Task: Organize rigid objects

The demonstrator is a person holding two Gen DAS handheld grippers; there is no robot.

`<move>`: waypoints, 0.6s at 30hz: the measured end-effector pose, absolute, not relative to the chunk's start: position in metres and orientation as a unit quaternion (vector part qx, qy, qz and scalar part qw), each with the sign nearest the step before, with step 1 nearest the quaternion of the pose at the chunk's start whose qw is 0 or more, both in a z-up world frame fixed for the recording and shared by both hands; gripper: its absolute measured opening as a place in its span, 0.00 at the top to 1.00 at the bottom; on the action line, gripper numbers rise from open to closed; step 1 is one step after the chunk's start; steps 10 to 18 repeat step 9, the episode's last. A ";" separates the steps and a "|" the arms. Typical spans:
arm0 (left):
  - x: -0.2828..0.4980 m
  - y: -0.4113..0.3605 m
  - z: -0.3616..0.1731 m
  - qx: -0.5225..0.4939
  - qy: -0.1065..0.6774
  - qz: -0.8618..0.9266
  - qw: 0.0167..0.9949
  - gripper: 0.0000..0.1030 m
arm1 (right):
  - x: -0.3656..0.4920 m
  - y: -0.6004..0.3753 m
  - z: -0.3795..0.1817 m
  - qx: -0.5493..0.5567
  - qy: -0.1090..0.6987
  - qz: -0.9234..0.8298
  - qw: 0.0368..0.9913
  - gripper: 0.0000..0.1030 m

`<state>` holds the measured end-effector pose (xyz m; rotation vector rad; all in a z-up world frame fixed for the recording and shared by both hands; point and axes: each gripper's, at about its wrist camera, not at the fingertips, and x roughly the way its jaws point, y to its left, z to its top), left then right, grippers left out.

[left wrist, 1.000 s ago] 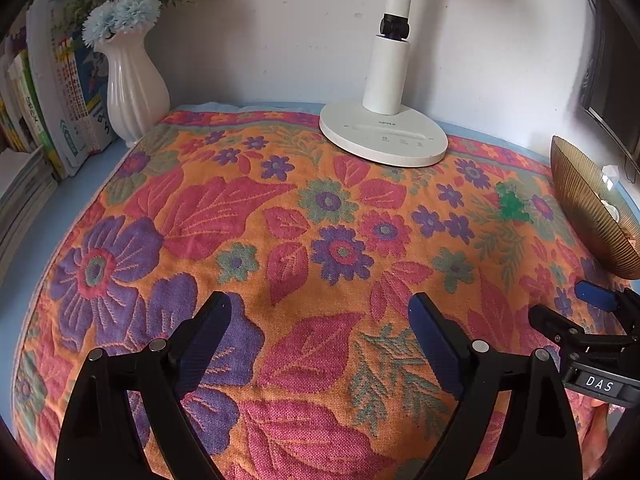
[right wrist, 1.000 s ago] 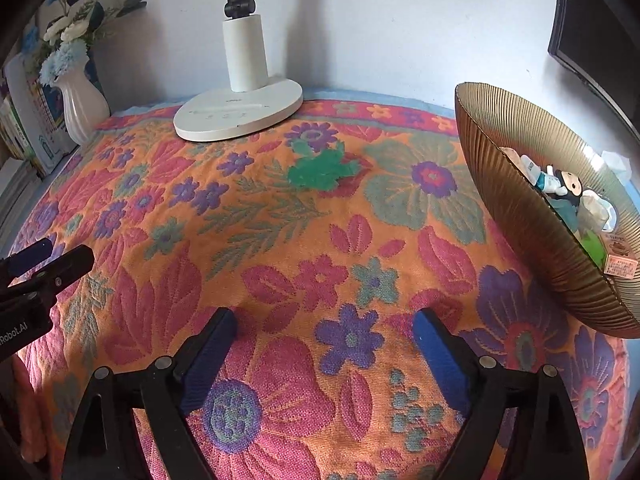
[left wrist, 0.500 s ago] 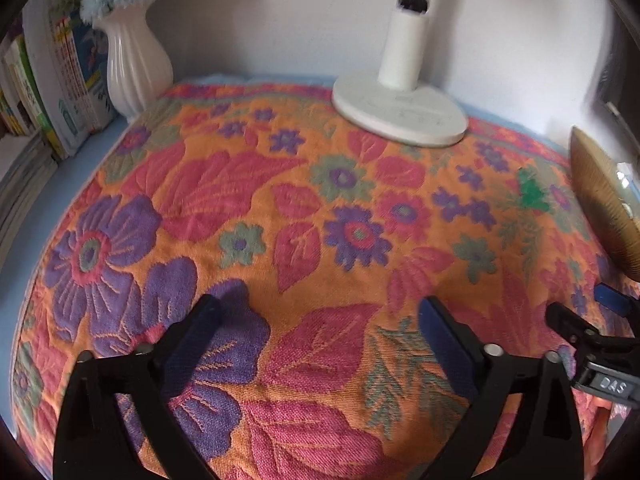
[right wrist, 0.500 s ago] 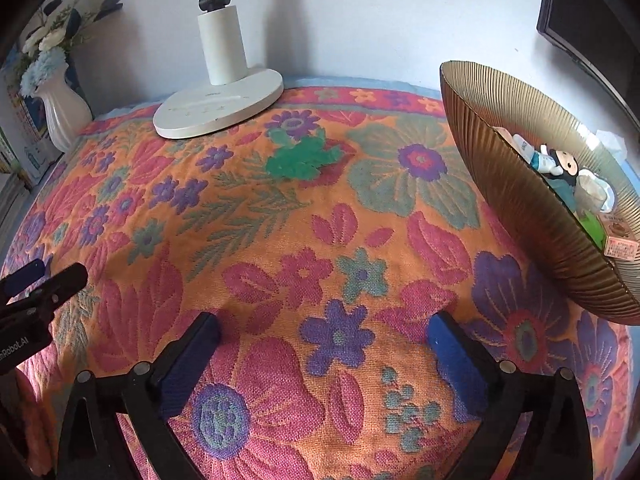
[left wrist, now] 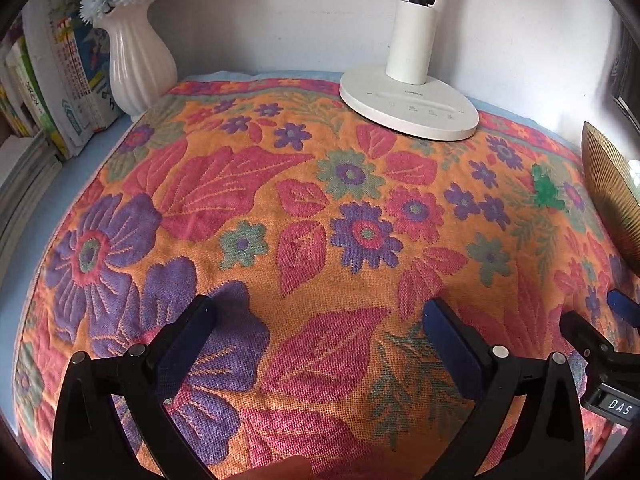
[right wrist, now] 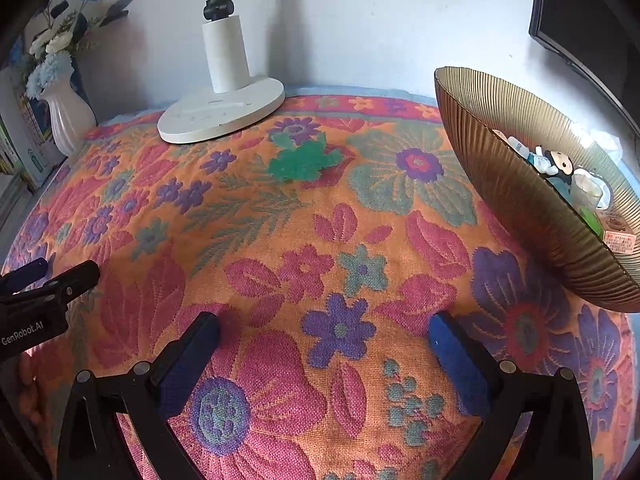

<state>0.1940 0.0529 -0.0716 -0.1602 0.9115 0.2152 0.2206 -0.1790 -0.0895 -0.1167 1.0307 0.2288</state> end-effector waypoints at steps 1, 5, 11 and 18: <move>0.194 0.053 -0.072 -0.077 0.439 0.104 0.889 0.00 | 0.221 -0.179 -0.090 -0.057 0.491 0.108 0.862 0.00; 0.194 0.053 -0.072 -0.078 0.438 0.103 0.890 0.00 | 0.222 -0.180 -0.090 -0.055 0.492 0.109 0.862 0.00; 0.196 0.053 -0.073 -0.075 0.439 0.103 0.889 0.00 | 0.222 -0.180 -0.090 -0.055 0.492 0.109 0.862 0.00; 0.196 0.053 -0.073 -0.075 0.439 0.103 0.889 0.00 | 0.222 -0.180 -0.090 -0.055 0.492 0.109 0.862 0.00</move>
